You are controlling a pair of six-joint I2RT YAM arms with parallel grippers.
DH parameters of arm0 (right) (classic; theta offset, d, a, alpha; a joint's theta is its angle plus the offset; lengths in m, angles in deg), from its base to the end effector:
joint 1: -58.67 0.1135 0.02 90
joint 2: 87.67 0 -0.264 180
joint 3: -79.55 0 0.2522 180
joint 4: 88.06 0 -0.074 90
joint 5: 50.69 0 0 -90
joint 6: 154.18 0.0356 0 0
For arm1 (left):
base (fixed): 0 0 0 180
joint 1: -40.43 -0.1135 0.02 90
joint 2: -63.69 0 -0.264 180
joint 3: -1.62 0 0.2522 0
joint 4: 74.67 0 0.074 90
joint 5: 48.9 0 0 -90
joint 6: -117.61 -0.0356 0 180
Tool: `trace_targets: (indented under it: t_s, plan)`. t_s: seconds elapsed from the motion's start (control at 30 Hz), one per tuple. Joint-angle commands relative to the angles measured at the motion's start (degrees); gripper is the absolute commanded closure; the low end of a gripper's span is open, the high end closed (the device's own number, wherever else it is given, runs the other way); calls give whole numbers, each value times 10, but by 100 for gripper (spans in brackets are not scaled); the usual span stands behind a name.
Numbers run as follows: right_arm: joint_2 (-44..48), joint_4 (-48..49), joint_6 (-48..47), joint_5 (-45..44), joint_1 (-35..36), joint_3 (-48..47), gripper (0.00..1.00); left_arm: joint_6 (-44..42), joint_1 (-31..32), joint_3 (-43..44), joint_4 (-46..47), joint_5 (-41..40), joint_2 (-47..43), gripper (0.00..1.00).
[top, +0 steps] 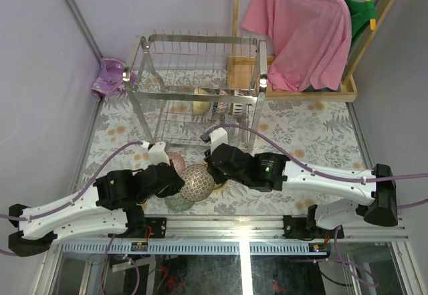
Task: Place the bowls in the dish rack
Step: Pick up the bowl from the center of the board.
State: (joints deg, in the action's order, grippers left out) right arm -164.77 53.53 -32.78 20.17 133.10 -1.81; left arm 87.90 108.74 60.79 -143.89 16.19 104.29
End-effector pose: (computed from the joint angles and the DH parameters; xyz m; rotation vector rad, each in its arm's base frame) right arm 0.0922 0.2874 0.3292 -0.6264 2.1271 0.7093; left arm 0.0605 -0.1116 0.2834 -0.0213 2.4175 -0.5457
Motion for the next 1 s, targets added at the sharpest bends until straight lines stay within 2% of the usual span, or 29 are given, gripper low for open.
trace_targets:
  t_s: [0.0, 0.13, 0.23, 0.3, 0.63, 0.7, 0.8, 0.9, 0.97]
  plan:
    - [-3, 53, 4, 24, 1, -18, 100, 6, 2, -7, 47, -15, 1, 100]
    - [-22, 48, 4, 20, 0, -20, 98, 16, 2, -12, 52, -31, -6, 100]
    - [-31, 39, 7, 13, 0, -20, 81, 28, 2, -21, 59, -45, -24, 100]
    - [-35, 35, 8, 11, 0, -18, 75, 33, 2, -26, 64, -50, -37, 100]
    - [-66, 3, 11, 6, 0, -19, 66, 38, 2, -25, 81, -75, -72, 100]
    - [-71, 1, 9, 5, 0, -21, 71, 33, 2, -22, 83, -72, -66, 100]
    - [-83, 0, 7, 4, 0, -27, 98, 30, 2, -23, 87, -68, -57, 100]
    - [-93, -11, 7, -9, 0, -36, 100, 32, 2, -21, 77, -73, -60, 98]
    - [-94, -29, 8, -35, 0, -43, 100, 39, 2, -11, 45, -85, -75, 81]
